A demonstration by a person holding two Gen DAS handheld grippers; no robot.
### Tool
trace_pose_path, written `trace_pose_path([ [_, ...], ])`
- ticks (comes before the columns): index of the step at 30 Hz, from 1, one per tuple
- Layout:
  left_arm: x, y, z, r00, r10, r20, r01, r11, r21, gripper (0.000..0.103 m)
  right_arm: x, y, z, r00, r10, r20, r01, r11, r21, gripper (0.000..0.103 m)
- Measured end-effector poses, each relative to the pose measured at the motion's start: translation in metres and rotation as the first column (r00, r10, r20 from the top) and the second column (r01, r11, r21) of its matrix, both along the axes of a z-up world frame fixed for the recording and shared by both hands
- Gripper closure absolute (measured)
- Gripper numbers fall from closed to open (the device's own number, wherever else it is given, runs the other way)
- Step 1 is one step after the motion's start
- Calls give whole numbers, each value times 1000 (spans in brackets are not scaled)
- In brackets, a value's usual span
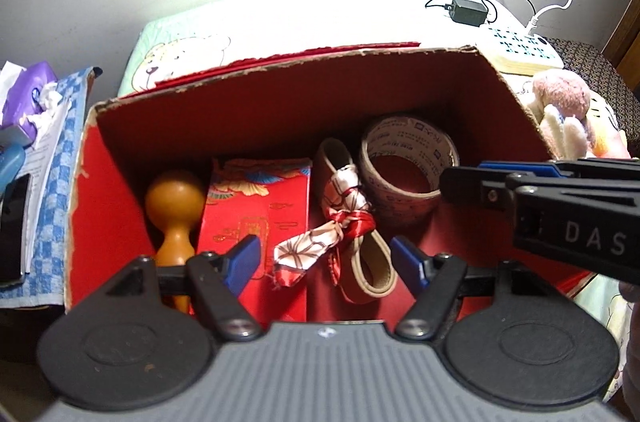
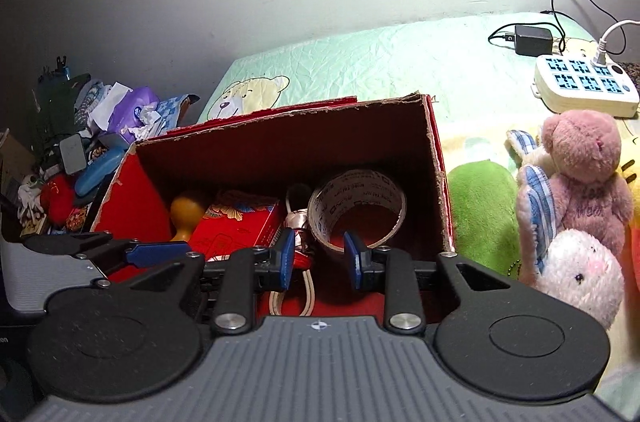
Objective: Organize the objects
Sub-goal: 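Withdraw the right gripper up and back out of the box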
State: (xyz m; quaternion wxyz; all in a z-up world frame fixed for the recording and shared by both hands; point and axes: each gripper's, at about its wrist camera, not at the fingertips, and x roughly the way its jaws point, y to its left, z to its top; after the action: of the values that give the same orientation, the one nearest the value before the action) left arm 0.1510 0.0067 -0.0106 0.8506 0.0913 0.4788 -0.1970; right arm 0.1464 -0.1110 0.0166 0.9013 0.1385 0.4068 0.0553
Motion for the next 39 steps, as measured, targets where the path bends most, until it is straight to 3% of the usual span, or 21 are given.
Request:
trace_pose_path([
  [3,-4,-1,5,1000,11,16,-11,1000,13,20,-7,2,2,1000,7,5,-7,1000,-10,74],
  [15,-27,-3,23,996,63,66,-66,997,49,12,-26,-6,10,999,14,31,-15,1000,9,74],
  [25,-55,-3,33,980,185,80,-190,980,65,12,-39,-15,17,993,109,55,-111,993,36,74],
  [39,-98,-24,47,956,264,132,-276,958,82,9,-67,-38,25,981,181,77,-188,976,106,70],
])
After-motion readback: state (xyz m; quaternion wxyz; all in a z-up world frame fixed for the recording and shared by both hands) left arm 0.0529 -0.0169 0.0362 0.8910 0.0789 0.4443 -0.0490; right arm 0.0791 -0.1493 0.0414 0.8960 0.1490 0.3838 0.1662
